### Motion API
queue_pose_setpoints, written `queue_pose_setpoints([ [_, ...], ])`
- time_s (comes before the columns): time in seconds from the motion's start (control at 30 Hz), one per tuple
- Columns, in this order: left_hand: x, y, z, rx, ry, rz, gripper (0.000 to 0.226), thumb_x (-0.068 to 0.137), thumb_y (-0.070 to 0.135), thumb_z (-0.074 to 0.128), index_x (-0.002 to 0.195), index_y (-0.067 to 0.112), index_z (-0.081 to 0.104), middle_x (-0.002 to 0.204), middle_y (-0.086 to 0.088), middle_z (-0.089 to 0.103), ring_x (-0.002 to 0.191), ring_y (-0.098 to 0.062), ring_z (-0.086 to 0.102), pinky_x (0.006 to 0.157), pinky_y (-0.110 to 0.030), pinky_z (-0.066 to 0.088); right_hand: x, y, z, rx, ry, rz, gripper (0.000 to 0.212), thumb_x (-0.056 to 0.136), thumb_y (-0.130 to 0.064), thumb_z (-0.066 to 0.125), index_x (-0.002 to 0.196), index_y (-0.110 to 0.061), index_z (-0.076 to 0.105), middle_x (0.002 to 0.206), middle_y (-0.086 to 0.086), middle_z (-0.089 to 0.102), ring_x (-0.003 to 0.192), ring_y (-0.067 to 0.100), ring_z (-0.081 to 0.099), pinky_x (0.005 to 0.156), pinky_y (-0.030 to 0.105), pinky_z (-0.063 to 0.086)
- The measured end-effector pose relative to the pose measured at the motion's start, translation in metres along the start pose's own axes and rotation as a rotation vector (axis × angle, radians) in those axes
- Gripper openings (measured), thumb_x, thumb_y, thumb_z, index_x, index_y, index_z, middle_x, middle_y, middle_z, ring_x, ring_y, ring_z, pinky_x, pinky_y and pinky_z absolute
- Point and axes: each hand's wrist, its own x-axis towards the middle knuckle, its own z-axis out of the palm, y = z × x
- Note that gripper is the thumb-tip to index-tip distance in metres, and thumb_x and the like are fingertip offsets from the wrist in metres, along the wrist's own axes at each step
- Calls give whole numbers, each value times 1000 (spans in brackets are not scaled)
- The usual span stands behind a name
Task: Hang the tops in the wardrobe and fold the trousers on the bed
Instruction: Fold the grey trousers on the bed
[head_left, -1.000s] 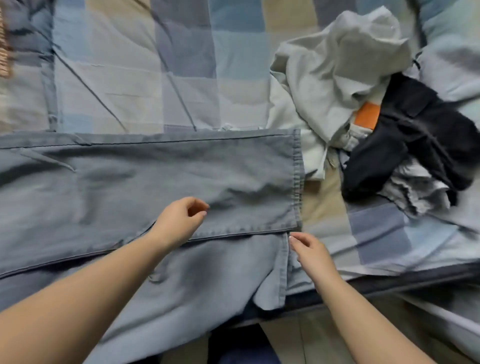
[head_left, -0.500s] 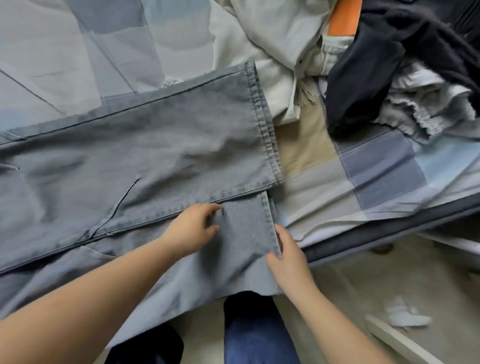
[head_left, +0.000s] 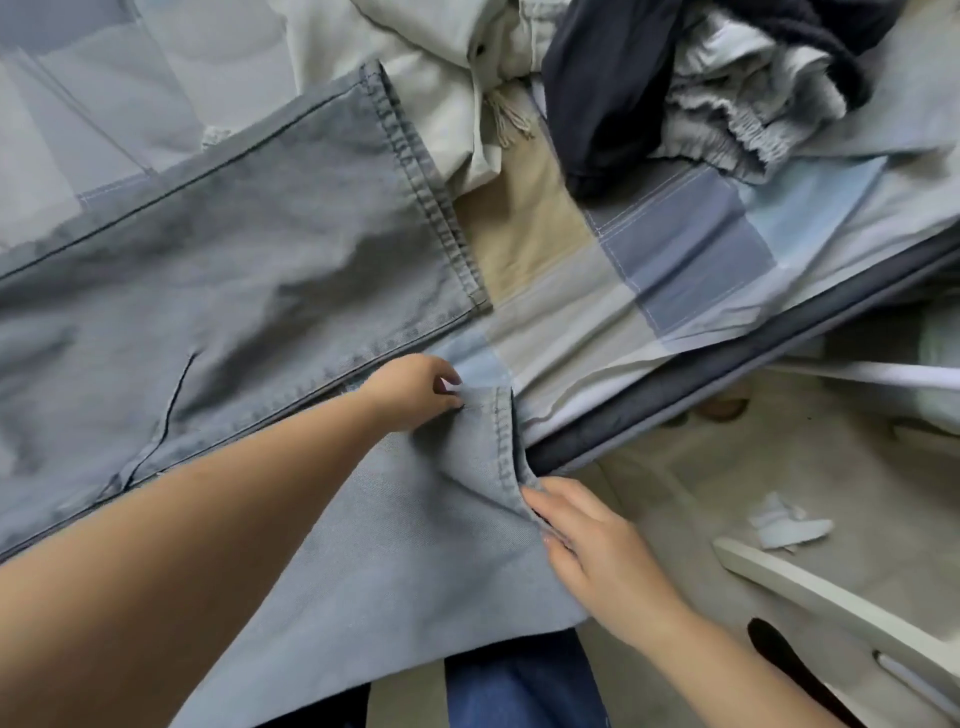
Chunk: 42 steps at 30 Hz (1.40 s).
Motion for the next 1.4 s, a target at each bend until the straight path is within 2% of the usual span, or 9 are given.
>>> queue_pose_setpoints([
  [0.1, 7, 4, -11, 41, 178, 4, 18, 93, 29, 59, 105, 19, 68, 107, -3, 67, 100, -25, 59, 81, -29, 44, 4, 9, 0, 311, 60, 270, 57, 88, -8, 62, 130, -42, 44, 122, -22, 57, 110, -6, 55, 96, 12, 40],
  [0.2, 5, 5, -13, -47, 422, 3, 12, 94, 25, 55, 98, 18, 64, 98, -6, 67, 96, -29, 58, 76, -32, 43, 13, 24, -3, 470, 71, 540, 12, 88, -15, 65, 101, -17, 66, 84, 1, 70, 83, 13, 62, 75, 29, 49],
  [0.3, 4, 4, -8, -144, 468, 43, 14, 96, 24, 53, 101, 15, 62, 97, -4, 65, 96, -28, 58, 77, -28, 39, 23, 32, -4, 366, -16, 530, 15, 91, -19, 60, 78, -11, 63, 63, -5, 60, 58, 5, 52, 57, 23, 41],
  [0.43, -2, -3, -7, -201, 312, 108, 42, 81, 39, 72, 114, 17, 57, 90, 8, 55, 89, -15, 52, 78, -25, 36, 27, 35, 1, 535, -101, 526, 14, 91, -1, 54, 90, -14, 58, 84, 5, 68, 77, 13, 60, 74, 29, 48],
  [0.67, 13, 10, -16, -101, 509, 152, 35, 80, 35, 75, 94, 5, 63, 84, -6, 62, 79, -21, 54, 67, -28, 35, 31, 33, 12, 392, 334, 464, 20, 93, -20, 55, 75, -11, 57, 55, -8, 48, 53, 5, 39, 53, 20, 33],
  [0.83, 21, 12, -24, -508, 477, -17, 40, 86, 15, 70, 125, 15, 59, 119, -2, 65, 108, -14, 61, 100, -27, 45, 45, 54, 12, 458, 345, 690, 6, 91, -9, 59, 88, -13, 64, 79, 6, 65, 77, 22, 61, 63, 22, 42],
  [0.97, 3, -14, -25, -833, 520, -129, 26, 89, 13, 66, 115, 19, 62, 114, -1, 67, 95, -10, 64, 85, -30, 55, 41, 63, 11, 714, 350, 848, 16, 95, -5, 51, 109, -6, 59, 101, 15, 64, 85, 24, 64, 76, 34, 53],
  [1.27, -145, -141, 56, -1216, 611, -400, 16, 94, 12, 59, 109, 20, 61, 96, 5, 65, 86, -6, 62, 72, -22, 50, 36, -33, 90, 470, 346, 544, 18, 94, -20, 54, 111, -20, 62, 96, -11, 59, 88, 4, 53, 61, -3, 35],
  [1.4, -237, -202, 110, -1372, 656, -470, 20, 96, 12, 55, 115, 17, 59, 104, 5, 67, 92, -6, 62, 72, -22, 49, 12, -109, 178, 692, 109, 564, 11, 96, -21, 52, 102, -22, 61, 100, -5, 63, 92, 9, 60, 79, 21, 45],
])
